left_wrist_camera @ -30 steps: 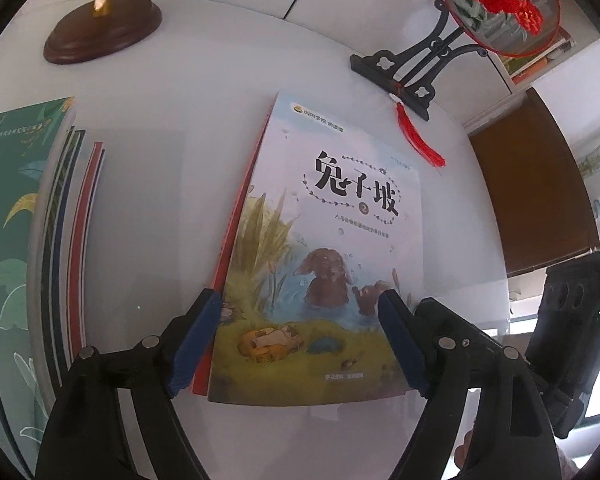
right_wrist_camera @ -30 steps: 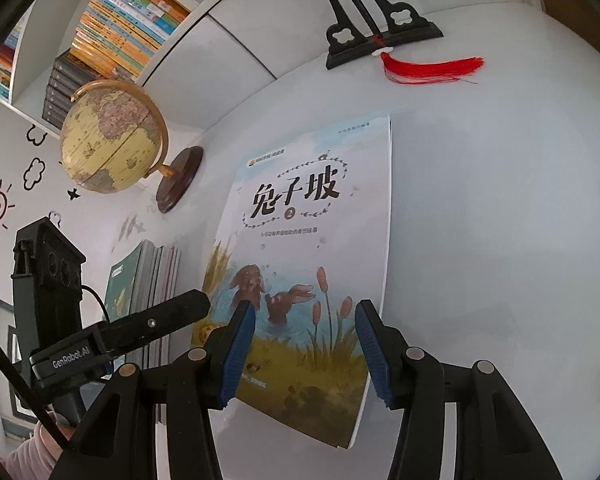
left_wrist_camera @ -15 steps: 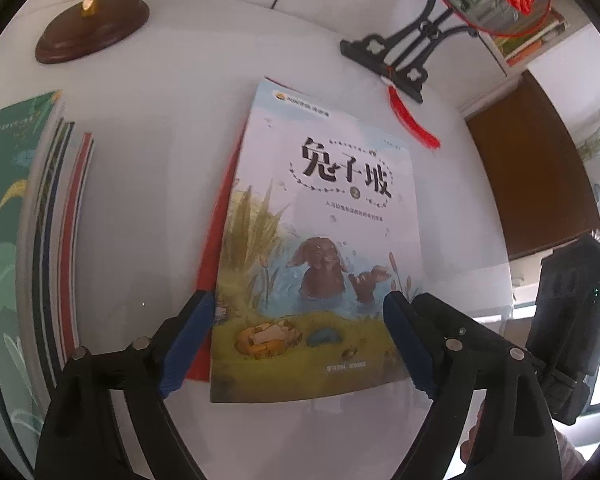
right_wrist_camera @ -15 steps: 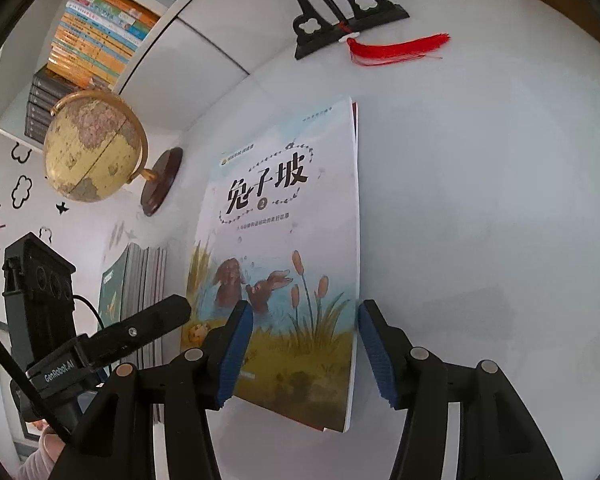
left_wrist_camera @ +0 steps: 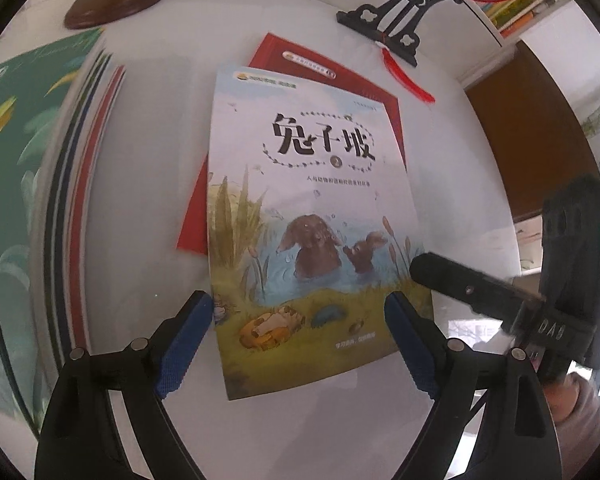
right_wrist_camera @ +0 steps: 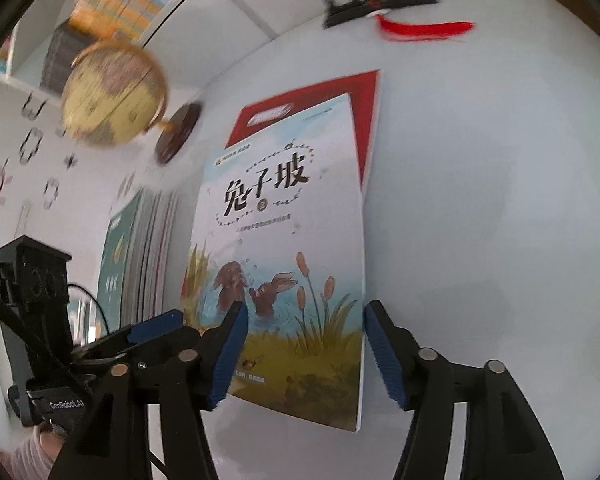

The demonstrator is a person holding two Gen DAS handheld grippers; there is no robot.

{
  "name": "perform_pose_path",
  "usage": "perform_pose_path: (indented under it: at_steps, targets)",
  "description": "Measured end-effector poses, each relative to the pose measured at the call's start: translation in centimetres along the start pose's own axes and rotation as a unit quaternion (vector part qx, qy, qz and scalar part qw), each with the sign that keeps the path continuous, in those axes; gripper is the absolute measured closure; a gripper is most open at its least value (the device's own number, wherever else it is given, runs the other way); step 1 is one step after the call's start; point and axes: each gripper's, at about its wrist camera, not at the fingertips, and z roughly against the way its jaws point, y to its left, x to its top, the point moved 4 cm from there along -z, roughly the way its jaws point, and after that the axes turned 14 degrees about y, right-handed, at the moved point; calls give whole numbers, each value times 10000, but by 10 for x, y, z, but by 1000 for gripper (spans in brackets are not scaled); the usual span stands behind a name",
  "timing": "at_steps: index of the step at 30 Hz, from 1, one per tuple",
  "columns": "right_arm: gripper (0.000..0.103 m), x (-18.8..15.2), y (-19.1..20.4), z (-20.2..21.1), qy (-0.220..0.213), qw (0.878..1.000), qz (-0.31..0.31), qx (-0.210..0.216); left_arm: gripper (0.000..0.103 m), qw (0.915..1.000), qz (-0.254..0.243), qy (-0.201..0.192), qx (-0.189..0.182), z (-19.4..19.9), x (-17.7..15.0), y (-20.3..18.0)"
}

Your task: Organize books

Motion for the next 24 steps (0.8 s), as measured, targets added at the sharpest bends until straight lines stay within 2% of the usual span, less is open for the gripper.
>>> perform_pose_path:
  at_steps: [3, 6, 9, 12, 14, 17, 18, 19, 20, 22, 23, 24]
  targets:
    - [41, -1, -3, -2, 179, 9994, 139, 261, 17, 9999, 117, 37, 4, -3, 0, 6]
    - [41, 1, -10, 1, -3, 9996, 120, 258, 17, 9996, 251, -94, 48, -2, 4, 12]
    - [41, 4, -9, -2, -160, 9987, 214, 426, 11, 9991, 296, -288, 42, -3, 14, 12]
    - [40, 4, -4, -5, -301, 9977, 430, 427, 6, 9994, 195, -260, 103, -8, 21, 3]
    - [38, 1, -1, -5, -190, 9978, 371, 522, 6, 9992, 120, -201, 332, -11, 21, -1]
    - [38, -4, -4, -2, 17, 9973, 325, 654, 9, 9992, 206, -325, 80, 0, 13, 2]
    - [42, -7, -4, 4, -22, 9961, 366, 799, 11, 9988, 238, -419, -18, 7, 11, 5]
    - [48, -10, -2, 8, -80, 9949, 419, 913, 19, 9985, 265, -468, -74, 10, 8, 7]
    - [53, -14, 1, 18, -179, 9906, 538, 1241, 27, 9980, 356, -497, -178, 16, 4, 11]
    - [77, -20, 6, 29, -277, 9798, 675, 1861, 30, 9966, 497, -552, -351, 21, -3, 19]
    - [80, -22, 7, 30, -279, 9785, 688, 1925, 34, 9959, 528, -603, -422, 23, -6, 22]
    - [84, -23, 6, 29, -272, 9814, 690, 1771, 37, 9961, 527, -577, -418, 22, -9, 24]
